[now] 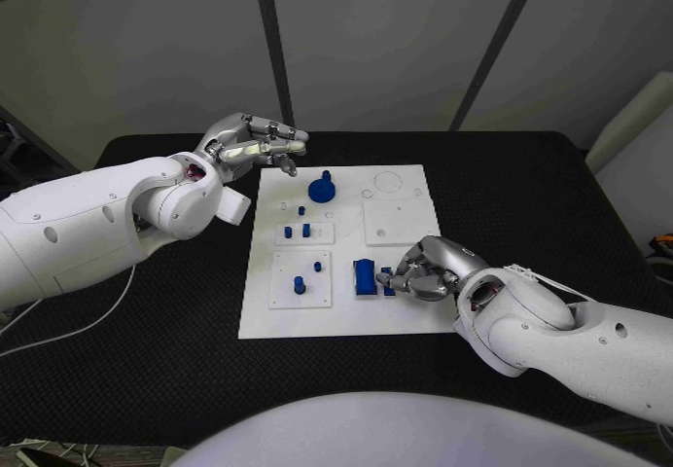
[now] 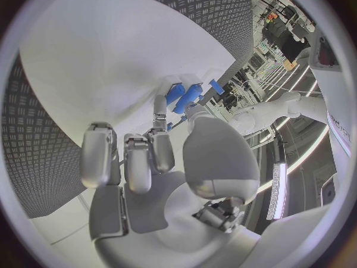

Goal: Assemble the parts on the task board

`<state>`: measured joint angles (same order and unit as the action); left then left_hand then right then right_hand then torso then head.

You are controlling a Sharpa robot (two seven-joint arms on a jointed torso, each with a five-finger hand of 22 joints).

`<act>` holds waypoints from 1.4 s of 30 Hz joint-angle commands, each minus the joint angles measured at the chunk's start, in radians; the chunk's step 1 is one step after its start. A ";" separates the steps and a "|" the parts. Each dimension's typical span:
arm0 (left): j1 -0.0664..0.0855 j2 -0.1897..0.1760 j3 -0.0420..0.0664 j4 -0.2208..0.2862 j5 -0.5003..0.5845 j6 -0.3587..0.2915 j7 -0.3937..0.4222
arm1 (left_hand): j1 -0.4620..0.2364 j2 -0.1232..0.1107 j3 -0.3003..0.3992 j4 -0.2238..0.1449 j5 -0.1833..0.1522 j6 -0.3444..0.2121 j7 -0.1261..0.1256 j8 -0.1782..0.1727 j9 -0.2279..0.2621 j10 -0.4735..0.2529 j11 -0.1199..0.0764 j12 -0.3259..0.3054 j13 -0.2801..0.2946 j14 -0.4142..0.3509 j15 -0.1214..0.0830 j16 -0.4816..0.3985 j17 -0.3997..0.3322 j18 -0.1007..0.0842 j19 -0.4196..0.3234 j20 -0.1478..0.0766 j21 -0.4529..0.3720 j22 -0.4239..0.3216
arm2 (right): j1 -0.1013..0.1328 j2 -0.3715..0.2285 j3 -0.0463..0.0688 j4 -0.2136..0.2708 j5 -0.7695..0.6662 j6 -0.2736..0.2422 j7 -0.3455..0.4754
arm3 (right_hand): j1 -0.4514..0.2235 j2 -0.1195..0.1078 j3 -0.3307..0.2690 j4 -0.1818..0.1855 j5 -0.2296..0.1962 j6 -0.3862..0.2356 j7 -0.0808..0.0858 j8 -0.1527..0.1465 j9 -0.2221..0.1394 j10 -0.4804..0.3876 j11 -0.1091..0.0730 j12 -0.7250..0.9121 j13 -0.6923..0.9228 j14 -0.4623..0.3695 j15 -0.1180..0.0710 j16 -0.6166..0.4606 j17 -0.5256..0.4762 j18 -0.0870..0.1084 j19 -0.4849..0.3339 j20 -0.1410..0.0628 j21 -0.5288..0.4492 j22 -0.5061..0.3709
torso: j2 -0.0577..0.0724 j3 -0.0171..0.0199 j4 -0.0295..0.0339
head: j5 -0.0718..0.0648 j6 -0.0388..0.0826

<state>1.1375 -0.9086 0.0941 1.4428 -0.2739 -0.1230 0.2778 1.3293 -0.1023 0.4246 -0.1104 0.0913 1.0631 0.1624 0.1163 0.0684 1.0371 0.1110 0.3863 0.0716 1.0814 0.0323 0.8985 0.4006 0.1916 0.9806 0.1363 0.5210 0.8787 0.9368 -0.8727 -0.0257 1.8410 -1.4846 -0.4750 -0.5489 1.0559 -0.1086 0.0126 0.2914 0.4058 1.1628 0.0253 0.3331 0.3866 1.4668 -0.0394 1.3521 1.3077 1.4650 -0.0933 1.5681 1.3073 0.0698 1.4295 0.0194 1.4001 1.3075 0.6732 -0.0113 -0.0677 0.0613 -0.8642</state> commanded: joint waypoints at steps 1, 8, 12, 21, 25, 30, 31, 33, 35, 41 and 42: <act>0.001 0.001 0.001 0.001 0.002 0.007 0.014 | -0.004 0.001 0.000 -0.004 -0.001 -0.002 0.004 0.003 -0.001 -0.004 -0.006 0.003 -0.001 -0.006 0.002 0.005 -0.001 -0.011 0.003 0.001 0.002 0.002 | 0.001 -0.001 0.000 0.000 0.006 -0.020 0.001 | -0.012 0.005 -0.021 0.000 -0.031 -0.002 0.004 -0.001 0.002 0.014 0.000 -0.004 0.086 0.106 -0.001 0.003 0.263 -0.013 -0.003 0.001 -0.004 0.054 | 0.001 0.0007 0.0014 | 0.002 -0.004; 0.001 0.001 0.001 0.000 0.002 0.007 0.014 | -0.012 -0.002 -0.001 -0.001 -0.001 -0.012 0.008 -0.001 -0.003 -0.009 -0.003 0.002 -0.002 -0.006 0.005 0.006 -0.002 -0.012 0.001 0.003 0.001 0.004 | 0.001 -0.011 0.000 0.003 0.008 -0.028 0.008 | -0.011 0.012 -0.031 0.000 -0.034 -0.003 0.004 0.000 0.004 0.015 0.000 -0.003 0.087 0.106 -0.001 0.003 0.263 -0.013 -0.003 0.001 -0.005 0.054 | 0.000 0.0007 -0.0003 | 0.001 -0.004; 0.001 0.003 0.001 -0.001 0.002 0.007 0.013 | -0.012 -0.002 -0.001 -0.001 -0.001 -0.012 0.008 -0.001 -0.003 -0.009 -0.003 0.002 -0.002 -0.006 0.005 0.006 -0.002 -0.012 0.001 0.003 0.001 0.004 | 0.001 -0.030 0.000 0.021 0.018 -0.021 0.042 | 0.054 0.019 -0.035 -0.016 -0.005 -0.003 0.001 0.003 0.008 0.016 -0.002 -0.001 0.091 0.106 -0.003 0.003 0.263 -0.013 -0.003 0.000 -0.005 0.055 | 0.001 0.0003 0.0009 | -0.001 0.000; 0.001 0.004 0.001 -0.003 0.002 0.005 0.014 | -0.012 -0.001 0.000 -0.001 -0.001 -0.012 0.008 -0.001 -0.002 -0.009 -0.003 0.003 -0.002 -0.006 0.005 0.006 -0.002 -0.012 0.001 0.003 0.001 0.004 | 0.000 -0.066 0.000 0.045 0.042 0.011 0.126 | 0.176 0.016 -0.047 -0.063 -0.075 -0.012 0.003 0.003 0.013 0.016 -0.001 -0.001 0.095 0.106 -0.003 0.003 0.263 -0.014 -0.001 -0.001 -0.003 0.059 | -0.002 0.0019 -0.0030 | -0.009 0.004; 0.001 0.005 0.001 -0.004 0.002 0.007 0.014 | -0.014 -0.003 -0.001 0.000 -0.001 -0.012 0.008 -0.001 -0.002 -0.010 -0.003 0.003 -0.002 -0.006 0.005 0.006 -0.002 -0.012 0.001 0.003 0.001 0.004 | 0.000 -0.065 -0.001 0.046 0.046 0.020 0.149 | 0.200 0.017 -0.056 -0.074 -0.099 -0.005 0.000 0.011 0.020 0.019 -0.003 0.006 0.101 0.106 -0.004 0.003 0.263 -0.015 0.001 -0.001 -0.001 0.062 | -0.001 0.0014 -0.0013 | -0.015 0.005; 0.001 0.006 0.001 -0.007 0.002 0.010 0.013 | -0.014 -0.003 -0.001 0.000 -0.001 -0.012 0.008 -0.001 -0.002 -0.010 -0.003 0.003 -0.002 -0.006 0.005 0.006 -0.002 -0.012 0.001 0.003 0.001 0.004 | 0.000 -0.062 -0.001 0.039 0.048 0.033 0.160 | 0.210 0.021 -0.060 -0.079 -0.104 -0.004 -0.002 0.013 0.023 0.020 -0.005 0.008 0.103 0.106 -0.005 0.003 0.263 -0.015 0.002 -0.002 0.000 0.063 | -0.002 0.0014 0.0005 | -0.014 0.003; 0.001 0.006 0.001 -0.007 0.002 0.011 0.013 | -0.014 -0.003 -0.001 0.000 -0.001 -0.012 0.008 -0.001 -0.002 -0.010 -0.003 0.003 -0.002 -0.006 0.005 0.006 -0.002 -0.012 0.001 0.003 0.001 0.004 | 0.000 -0.061 -0.001 0.038 0.049 0.034 0.161 | 0.212 0.021 -0.060 -0.079 -0.105 -0.004 -0.002 0.014 0.024 0.020 -0.005 0.008 0.103 0.106 -0.005 0.003 0.263 -0.015 0.002 -0.002 0.000 0.063 | -0.001 0.0007 0.0005 | -0.013 0.003; 0.001 0.006 0.001 -0.007 0.002 0.012 0.012 | -0.014 -0.003 -0.001 0.000 -0.001 -0.012 0.008 -0.001 -0.002 -0.010 -0.003 0.003 -0.002 -0.006 0.005 0.006 -0.002 -0.012 0.001 0.003 0.001 0.004 | 0.000 -0.058 -0.001 0.033 0.050 0.034 0.162 | 0.213 0.022 -0.060 -0.080 -0.105 -0.003 -0.002 0.014 0.024 0.020 -0.005 0.009 0.103 0.106 -0.005 0.003 0.263 -0.015 0.002 -0.002 0.000 0.064 | 0.000 0.0007 0.0003 | -0.011 0.004; 0.001 0.006 0.001 -0.007 0.002 0.012 0.012 | -0.014 -0.003 -0.001 0.000 -0.001 -0.012 0.008 -0.001 -0.002 -0.010 -0.003 0.003 -0.002 -0.006 0.005 0.006 -0.002 -0.012 0.001 0.003 0.001 0.004 | 0.000 -0.056 -0.001 0.028 0.051 0.033 0.160 | 0.215 0.024 -0.060 -0.080 -0.105 -0.003 -0.003 0.015 0.025 0.020 -0.005 0.009 0.104 0.106 -0.005 0.003 0.263 -0.015 0.002 -0.002 0.000 0.064 | 0.001 0.0010 0.0009 | -0.010 0.004; 0.001 0.006 0.001 -0.006 0.002 0.011 0.012 | -0.014 -0.003 -0.001 0.000 -0.001 -0.012 0.008 -0.001 -0.002 -0.010 -0.003 0.003 -0.002 -0.006 0.005 0.006 -0.002 -0.012 0.001 0.003 0.001 0.004 | 0.000 -0.042 -0.001 0.005 0.051 0.036 0.151 | 0.219 0.027 -0.061 -0.082 -0.104 -0.003 -0.003 0.016 0.026 0.020 -0.006 0.010 0.104 0.106 -0.006 0.003 0.263 -0.016 0.003 -0.002 0.001 0.065 | 0.001 0.0003 0.0005 | -0.007 0.003; 0.001 0.006 0.001 -0.006 0.002 0.011 0.012 | -0.014 -0.003 -0.001 0.000 -0.001 -0.012 0.008 -0.001 -0.002 -0.010 -0.003 0.003 -0.002 -0.006 0.005 0.006 -0.002 -0.012 0.001 0.003 0.001 0.004 | 0.000 -0.039 -0.001 0.000 0.051 0.037 0.148 | 0.220 0.028 -0.062 -0.082 -0.104 -0.003 -0.003 0.016 0.027 0.021 -0.006 0.011 0.105 0.106 -0.006 0.003 0.263 -0.016 0.003 -0.002 0.001 0.065 | 0.001 0.0006 0.0007 | -0.006 0.002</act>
<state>1.1370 -0.9038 0.0942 1.4355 -0.2739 -0.1217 0.2778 1.3238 -0.1078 0.4246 -0.1103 0.0913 1.0558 0.1696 0.1163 0.0671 1.0333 0.1073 0.3863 0.0706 1.0787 0.0350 0.8985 0.3998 0.1916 0.9807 0.1363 0.5210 0.8811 0.9359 -0.9135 -0.0266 1.8455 -1.4376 -0.4502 -0.4079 1.2674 -0.0798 -0.0478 0.2150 0.3048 1.1581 0.0300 0.3446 0.4120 1.4668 -0.0394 1.3579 1.3077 1.4651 -0.0931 1.5681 1.3078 0.0698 1.4295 0.0195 1.4000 1.3074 0.6736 -0.0105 -0.0668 0.0544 -0.8607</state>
